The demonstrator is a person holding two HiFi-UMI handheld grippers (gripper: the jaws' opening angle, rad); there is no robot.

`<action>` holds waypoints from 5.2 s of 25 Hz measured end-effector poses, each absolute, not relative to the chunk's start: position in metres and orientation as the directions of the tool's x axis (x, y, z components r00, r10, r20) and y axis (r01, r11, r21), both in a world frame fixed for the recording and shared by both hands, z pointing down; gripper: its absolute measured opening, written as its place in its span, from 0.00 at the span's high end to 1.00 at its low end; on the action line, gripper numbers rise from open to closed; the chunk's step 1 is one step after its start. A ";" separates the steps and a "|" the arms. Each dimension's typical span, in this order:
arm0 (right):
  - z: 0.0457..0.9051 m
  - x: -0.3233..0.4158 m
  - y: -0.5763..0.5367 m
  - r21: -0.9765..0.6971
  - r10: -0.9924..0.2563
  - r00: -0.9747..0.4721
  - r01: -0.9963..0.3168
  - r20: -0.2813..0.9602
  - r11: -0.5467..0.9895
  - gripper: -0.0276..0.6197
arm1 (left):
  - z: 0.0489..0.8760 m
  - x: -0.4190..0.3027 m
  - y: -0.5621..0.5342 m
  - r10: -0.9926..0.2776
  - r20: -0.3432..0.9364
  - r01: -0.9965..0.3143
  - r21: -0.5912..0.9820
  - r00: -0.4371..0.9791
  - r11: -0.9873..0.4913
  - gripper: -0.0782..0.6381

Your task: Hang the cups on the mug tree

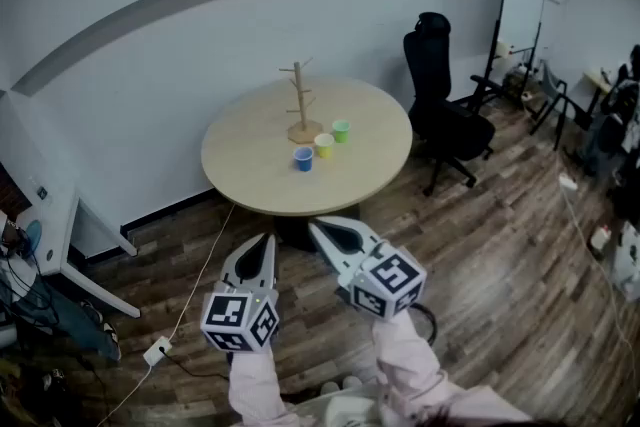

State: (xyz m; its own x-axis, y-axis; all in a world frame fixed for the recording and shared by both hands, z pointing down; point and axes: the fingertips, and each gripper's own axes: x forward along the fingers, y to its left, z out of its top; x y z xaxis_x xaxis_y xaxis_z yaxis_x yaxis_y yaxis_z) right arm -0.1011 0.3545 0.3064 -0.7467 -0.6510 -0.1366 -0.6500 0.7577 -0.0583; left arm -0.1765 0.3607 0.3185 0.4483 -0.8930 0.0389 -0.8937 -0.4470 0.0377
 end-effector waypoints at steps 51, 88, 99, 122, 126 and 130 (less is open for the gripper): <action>0.357 -0.166 0.222 -0.188 -0.684 -0.725 -0.662 -0.083 0.725 0.96 | 0.369 -0.229 0.245 -0.851 0.100 -0.853 0.153 0.515 -0.499 0.87; 0.397 -0.157 0.086 -0.219 -0.823 -0.568 -0.807 0.030 0.549 0.96 | 0.401 -0.226 0.091 -0.735 0.166 -0.751 0.222 0.658 -0.622 0.87; 0.415 -0.135 0.030 -0.273 -0.814 -0.577 -0.796 0.074 0.540 0.96 | 0.415 -0.208 0.036 -0.726 0.211 -0.754 0.254 0.654 -0.605 0.87; 0.493 -0.123 -0.064 -0.286 -0.724 -0.631 -0.774 0.279 0.565 0.96 | 0.477 -0.190 -0.048 -0.737 0.336 -0.803 0.361 0.587 -0.474 0.87; 0.509 -0.118 -0.075 -0.265 -0.739 -0.591 -0.806 0.323 0.529 0.96 | 0.487 -0.186 -0.056 -0.724 0.357 -0.801 0.373 0.589 -0.468 0.87; 0.525 -0.114 -0.083 -0.235 -0.739 -0.558 -0.829 0.377 0.507 0.96 | 0.505 -0.184 -0.060 -0.704 0.393 -0.800 0.389 0.592 -0.456 0.87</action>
